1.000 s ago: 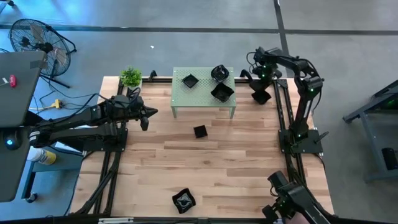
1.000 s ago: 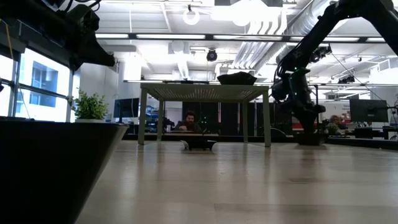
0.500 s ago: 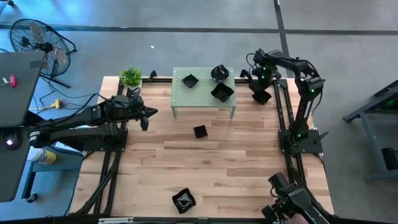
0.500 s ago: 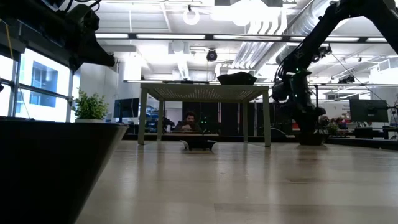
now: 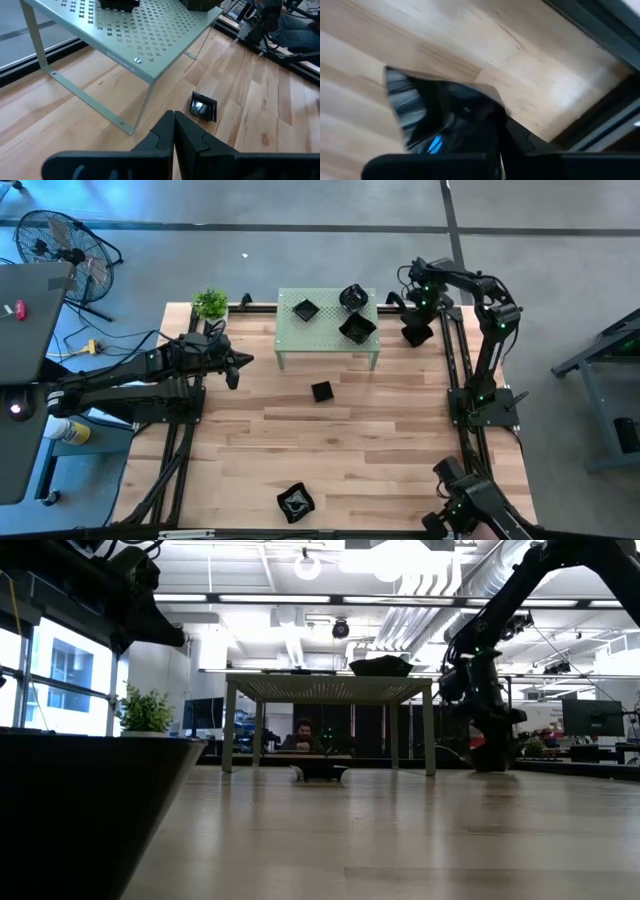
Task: Pick & Place Mini shaped plates
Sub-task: Stack the black distorted square plate on top of the black distorted square plates on the shelf
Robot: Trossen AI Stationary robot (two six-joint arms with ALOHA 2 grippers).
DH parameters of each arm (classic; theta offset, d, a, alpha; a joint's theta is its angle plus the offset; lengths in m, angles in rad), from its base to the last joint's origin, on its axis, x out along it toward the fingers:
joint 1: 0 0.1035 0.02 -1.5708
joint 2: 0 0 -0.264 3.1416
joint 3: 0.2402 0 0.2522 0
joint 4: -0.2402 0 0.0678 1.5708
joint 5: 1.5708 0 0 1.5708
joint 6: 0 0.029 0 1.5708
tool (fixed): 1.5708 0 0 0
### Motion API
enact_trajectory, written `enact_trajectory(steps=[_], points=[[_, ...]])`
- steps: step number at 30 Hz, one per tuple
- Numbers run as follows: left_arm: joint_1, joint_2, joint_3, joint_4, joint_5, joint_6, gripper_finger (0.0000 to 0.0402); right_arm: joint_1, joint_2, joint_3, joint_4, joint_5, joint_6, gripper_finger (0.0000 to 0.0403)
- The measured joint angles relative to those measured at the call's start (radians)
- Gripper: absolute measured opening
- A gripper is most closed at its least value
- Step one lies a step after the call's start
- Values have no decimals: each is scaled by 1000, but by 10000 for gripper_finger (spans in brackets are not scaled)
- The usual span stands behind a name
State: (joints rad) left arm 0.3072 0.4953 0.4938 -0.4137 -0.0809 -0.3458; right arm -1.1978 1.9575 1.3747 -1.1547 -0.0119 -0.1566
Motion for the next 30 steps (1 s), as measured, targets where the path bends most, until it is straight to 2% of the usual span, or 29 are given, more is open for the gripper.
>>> enact_trajectory(steps=[8,16,21,25,30], points=[[0,0,0,0,-8,4,1,2,-15,184,-233,-86,26,2],[0,0,0,0,-9,8,1,9,-120,329,-275,-92,88,7],[0,0,0,0,-10,8,1,14,-167,234,-212,-89,126,24],[0,0,0,0,-11,8,1,18,-199,86,-102,-44,121,68],[0,0,0,0,-10,8,1,41,-206,-11,43,28,142,118]])
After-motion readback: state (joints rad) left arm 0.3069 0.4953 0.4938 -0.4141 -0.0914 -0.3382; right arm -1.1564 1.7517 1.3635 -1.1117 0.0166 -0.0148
